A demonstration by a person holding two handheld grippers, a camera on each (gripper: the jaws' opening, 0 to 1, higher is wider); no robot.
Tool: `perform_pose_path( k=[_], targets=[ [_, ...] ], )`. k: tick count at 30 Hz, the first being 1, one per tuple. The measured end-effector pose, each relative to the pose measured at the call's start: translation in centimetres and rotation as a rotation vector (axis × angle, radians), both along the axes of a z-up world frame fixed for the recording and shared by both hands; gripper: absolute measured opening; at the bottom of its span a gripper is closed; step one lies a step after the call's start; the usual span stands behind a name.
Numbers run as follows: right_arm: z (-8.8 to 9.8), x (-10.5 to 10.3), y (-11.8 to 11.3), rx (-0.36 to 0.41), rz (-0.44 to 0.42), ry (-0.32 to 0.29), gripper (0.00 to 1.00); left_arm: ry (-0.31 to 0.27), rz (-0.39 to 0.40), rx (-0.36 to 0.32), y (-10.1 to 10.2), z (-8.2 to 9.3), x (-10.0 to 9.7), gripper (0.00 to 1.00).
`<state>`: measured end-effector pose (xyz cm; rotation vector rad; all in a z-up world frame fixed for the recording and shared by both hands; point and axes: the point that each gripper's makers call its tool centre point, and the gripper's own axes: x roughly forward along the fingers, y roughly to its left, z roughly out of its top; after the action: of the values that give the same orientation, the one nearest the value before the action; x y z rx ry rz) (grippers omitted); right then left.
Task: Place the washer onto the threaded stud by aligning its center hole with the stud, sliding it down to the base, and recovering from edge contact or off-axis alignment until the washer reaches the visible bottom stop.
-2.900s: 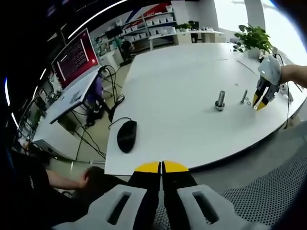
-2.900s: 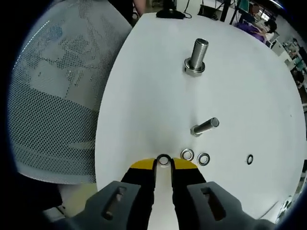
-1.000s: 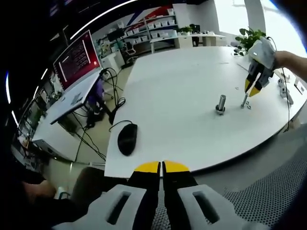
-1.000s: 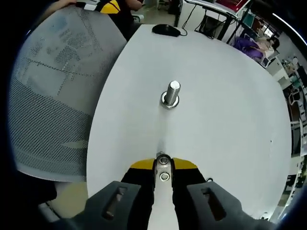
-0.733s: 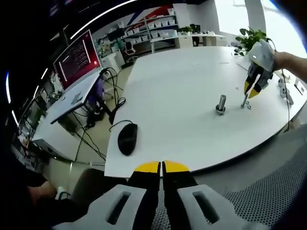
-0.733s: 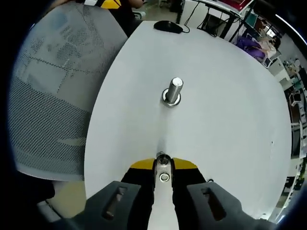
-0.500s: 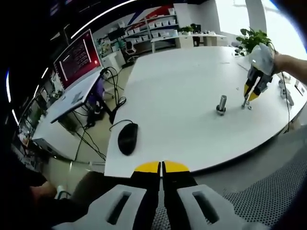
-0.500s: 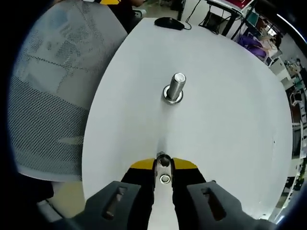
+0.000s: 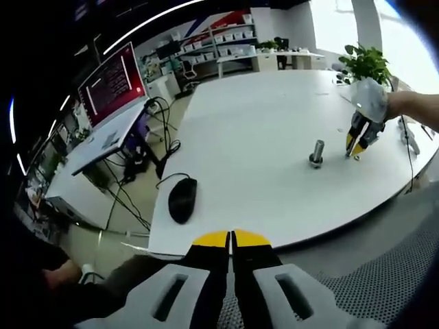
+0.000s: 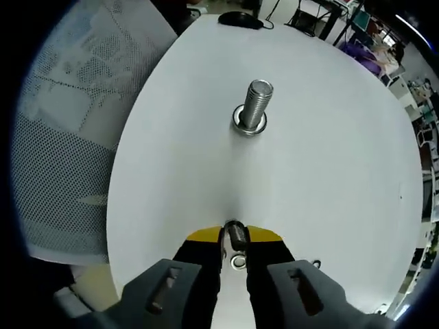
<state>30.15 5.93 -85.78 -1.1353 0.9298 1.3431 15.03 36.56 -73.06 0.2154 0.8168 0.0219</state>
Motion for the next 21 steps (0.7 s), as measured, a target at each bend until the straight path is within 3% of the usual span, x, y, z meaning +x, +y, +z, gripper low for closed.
perform_pose_path(
  k=[11, 14, 21],
  targets=[
    [-0.3, -0.1, 0.0, 0.005, -0.011, 0.018, 0.15, -0.003, 0.002, -0.001, 0.0, 0.0, 0.0, 0.00],
    [-0.3, 0.1, -0.2, 0.011, -0.046, 0.020, 0.28, -0.003, 0.003, -0.001, 0.0, 0.0, 0.0, 0.00],
    [0.5, 0.6, -1.1, 0.070, -0.122, 0.024, 0.29, -0.005, 0.005, -0.001, 0.1, 0.1, 0.0, 0.00]
  ],
)
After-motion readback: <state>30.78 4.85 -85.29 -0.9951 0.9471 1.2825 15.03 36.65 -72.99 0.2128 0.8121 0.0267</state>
